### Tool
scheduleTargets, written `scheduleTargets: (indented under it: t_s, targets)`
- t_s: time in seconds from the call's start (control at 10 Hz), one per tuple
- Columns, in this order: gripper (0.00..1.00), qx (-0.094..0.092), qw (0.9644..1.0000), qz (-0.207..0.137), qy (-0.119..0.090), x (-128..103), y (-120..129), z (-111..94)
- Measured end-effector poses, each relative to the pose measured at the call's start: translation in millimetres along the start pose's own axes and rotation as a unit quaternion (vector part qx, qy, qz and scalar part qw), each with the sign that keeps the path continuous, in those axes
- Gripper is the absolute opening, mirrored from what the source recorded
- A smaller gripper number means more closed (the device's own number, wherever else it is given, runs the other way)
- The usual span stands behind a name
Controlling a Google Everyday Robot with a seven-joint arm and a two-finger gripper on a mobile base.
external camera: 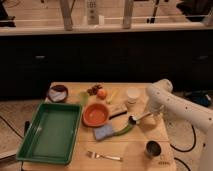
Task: Place brush in tray
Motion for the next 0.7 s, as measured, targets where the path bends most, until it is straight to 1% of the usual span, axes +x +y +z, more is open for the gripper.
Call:
scheduleTargets:
  t_s: [0.1, 0.2, 0.4, 0.5, 0.6, 0.7]
  targets:
    - [0.48, 0.000, 1.0000, -0.001, -0.001, 0, 0, 0]
    - [0.41, 0.000, 1.0000, -0.002, -0.002, -1, 0, 0]
    - [0.18, -0.003, 1.0000, -0.003, -0.002, -1, 1, -1]
    - [0.10, -0.002, 1.0000, -0.003, -0.002, -1, 3, -3]
    - [0.03, 0.001, 1.0000, -0.001, 0.003, 1, 5, -11]
    - [0.01, 0.005, 0.9999, 0.003, 0.008, 4, 8, -20]
